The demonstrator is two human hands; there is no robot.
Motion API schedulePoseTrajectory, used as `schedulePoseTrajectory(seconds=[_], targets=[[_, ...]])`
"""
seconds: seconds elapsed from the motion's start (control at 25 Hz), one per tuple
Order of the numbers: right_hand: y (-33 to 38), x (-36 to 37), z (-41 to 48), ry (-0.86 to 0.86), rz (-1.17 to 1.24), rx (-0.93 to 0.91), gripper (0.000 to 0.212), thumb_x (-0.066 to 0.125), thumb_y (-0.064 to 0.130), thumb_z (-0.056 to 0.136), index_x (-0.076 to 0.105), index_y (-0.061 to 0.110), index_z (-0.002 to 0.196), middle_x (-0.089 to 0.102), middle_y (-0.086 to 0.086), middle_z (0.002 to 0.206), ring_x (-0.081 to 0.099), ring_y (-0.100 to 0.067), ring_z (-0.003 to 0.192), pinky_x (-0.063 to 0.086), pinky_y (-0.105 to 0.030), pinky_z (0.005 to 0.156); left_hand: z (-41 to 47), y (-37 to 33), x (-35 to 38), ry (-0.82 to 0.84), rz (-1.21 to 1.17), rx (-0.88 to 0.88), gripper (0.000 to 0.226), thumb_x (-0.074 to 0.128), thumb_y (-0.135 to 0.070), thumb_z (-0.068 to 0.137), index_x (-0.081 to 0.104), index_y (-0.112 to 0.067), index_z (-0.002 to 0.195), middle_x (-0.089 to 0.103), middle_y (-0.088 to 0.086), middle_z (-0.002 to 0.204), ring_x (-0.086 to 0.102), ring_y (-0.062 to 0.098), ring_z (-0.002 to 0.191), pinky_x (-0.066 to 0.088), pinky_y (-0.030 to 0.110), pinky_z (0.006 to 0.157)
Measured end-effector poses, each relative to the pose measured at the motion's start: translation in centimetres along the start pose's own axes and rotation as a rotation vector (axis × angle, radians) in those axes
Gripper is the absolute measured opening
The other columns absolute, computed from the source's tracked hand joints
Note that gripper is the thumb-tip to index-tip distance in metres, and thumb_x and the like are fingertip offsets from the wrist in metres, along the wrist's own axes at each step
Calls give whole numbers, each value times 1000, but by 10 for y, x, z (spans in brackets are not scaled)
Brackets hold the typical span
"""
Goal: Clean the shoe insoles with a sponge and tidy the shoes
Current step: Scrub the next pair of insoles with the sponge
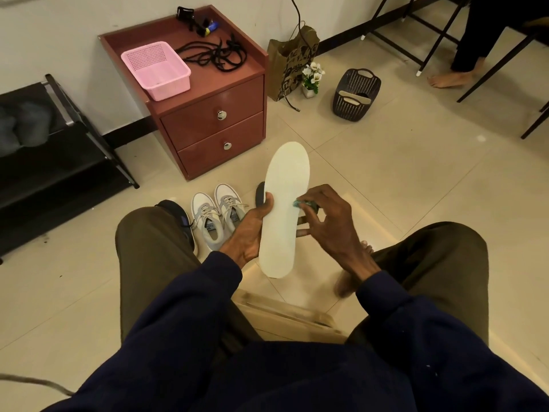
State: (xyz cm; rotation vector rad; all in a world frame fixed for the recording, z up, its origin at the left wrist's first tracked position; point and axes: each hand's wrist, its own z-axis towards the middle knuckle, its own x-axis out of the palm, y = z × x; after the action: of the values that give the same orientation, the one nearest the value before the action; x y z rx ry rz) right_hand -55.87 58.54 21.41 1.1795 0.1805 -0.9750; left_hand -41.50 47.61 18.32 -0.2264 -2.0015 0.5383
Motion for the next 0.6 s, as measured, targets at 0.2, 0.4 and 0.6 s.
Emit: schedulePoseTrajectory(seconds=[0.2,0.4,0.6], targets=[[-23,-16,19,-153,-150,85,10,67,3,94,73,7,101,63,-3,101,60,-12,89,49,-22,78,-4,10,4,81,104,-73,61,30,-45,108,38,-4,154,44,17,157,56,48,128,55,51,99],[-46,-32,23,-192,-176,225,13,65,6,94,74,13,99,64,1,101,57,-4,89,48,-19,80,-7,19,7,109,293,-142,61,39,-44,107,42,1,149,53,23,148,66,42,110,60,46,85],[-27,-10,8,1,-191,146,8,66,10,95,73,12,99,63,2,96,57,-12,87,51,-33,78,-7,14,14,-79,226,-134,69,38,-59,103,52,-4,142,70,23,115,73,34,89,63,44,75]])
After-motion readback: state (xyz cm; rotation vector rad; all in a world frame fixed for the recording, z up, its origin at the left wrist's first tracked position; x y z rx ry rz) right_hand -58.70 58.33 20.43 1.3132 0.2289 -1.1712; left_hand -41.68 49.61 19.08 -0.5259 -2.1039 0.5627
